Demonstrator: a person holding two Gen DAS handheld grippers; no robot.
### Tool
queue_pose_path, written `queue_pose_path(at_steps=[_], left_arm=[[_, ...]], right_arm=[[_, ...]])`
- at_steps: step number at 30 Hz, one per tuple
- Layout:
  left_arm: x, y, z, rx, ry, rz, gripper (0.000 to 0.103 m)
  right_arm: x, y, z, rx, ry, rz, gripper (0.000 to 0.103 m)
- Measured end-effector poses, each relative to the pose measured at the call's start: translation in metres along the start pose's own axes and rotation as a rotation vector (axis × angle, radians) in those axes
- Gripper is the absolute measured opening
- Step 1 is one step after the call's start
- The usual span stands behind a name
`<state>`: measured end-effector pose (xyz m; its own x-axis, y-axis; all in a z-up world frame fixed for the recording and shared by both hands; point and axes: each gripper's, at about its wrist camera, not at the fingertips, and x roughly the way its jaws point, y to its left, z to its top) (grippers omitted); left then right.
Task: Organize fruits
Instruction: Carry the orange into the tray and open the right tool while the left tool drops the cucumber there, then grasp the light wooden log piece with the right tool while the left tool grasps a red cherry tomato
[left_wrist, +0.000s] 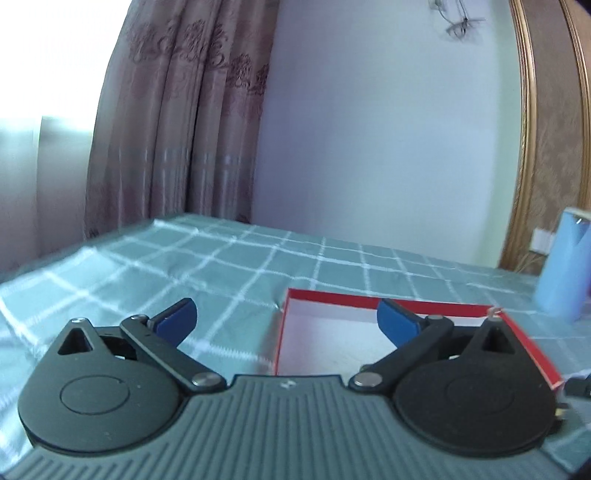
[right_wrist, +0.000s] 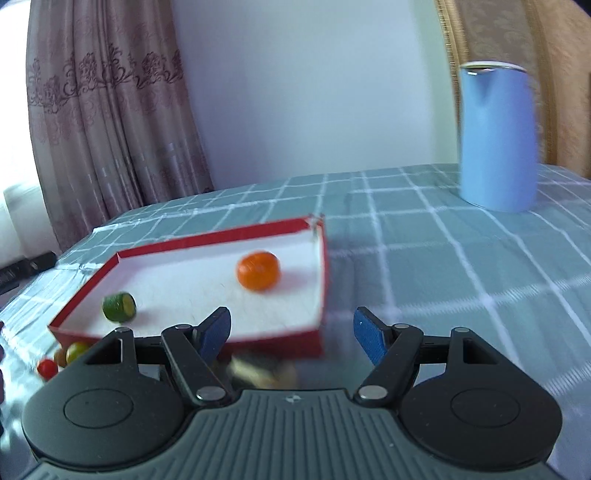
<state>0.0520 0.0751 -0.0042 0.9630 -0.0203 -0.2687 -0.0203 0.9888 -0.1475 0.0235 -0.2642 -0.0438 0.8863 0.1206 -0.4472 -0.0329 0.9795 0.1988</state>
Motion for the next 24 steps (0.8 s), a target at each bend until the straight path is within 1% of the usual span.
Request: queue_pose_path(at_steps=[2, 5, 7, 9, 10, 11, 14, 18, 19, 20, 22, 24], left_arm=[[-0.007, 0.005, -0.006, 0.011, 0.024, 0.006, 0.103], [-0.016, 0.009, -0.021, 0.043, 0.059, 0.022, 0.103], [-0.022, 0.014, -0.028, 0.051, 0.091, 0.019, 0.103], [-0.029, 0.020, -0.032, 0.042, 0.096, 0.012, 0.103], [-0.032, 0.023, -0.032, 0.048, 0.097, 0.006, 0.103], [-0.033, 0.025, -0.033, 0.064, 0.104, 0.003, 0.103], [-0.032, 0.023, -0.039, 0.122, 0.119, 0.034, 0.103], [-0.030, 0.019, -0.043, 0.160, 0.136, 0.020, 0.103], [-0.029, 0.018, -0.043, 0.174, 0.145, 0.015, 0.103], [-0.026, 0.016, -0.043, 0.183, 0.155, 0.019, 0.103], [-0.021, 0.013, -0.044, 0.206, 0.185, 0.022, 0.103], [-0.019, 0.012, -0.045, 0.214, 0.200, 0.013, 0.103]], right_arm=[[-0.006, -0.003, -0.006, -0.010, 0.016, 0.011, 0.073], [-0.002, 0.003, -0.013, -0.091, 0.050, 0.002, 0.073], [0.005, 0.008, -0.015, -0.139, 0.077, 0.002, 0.073], [0.011, 0.012, -0.016, -0.154, 0.103, 0.034, 0.073], [0.013, 0.013, -0.015, -0.157, 0.104, 0.036, 0.073], [0.015, 0.014, -0.015, -0.162, 0.102, 0.034, 0.073], [0.022, 0.018, -0.012, -0.178, 0.107, 0.038, 0.073], [0.033, 0.027, -0.013, -0.212, 0.157, 0.036, 0.072], [0.034, 0.027, -0.013, -0.214, 0.157, 0.032, 0.067], [0.034, 0.028, -0.013, -0.216, 0.152, 0.037, 0.058], [0.034, 0.030, -0.013, -0.228, 0.158, 0.051, 0.049], [0.033, 0.032, -0.015, -0.245, 0.153, 0.046, 0.044]])
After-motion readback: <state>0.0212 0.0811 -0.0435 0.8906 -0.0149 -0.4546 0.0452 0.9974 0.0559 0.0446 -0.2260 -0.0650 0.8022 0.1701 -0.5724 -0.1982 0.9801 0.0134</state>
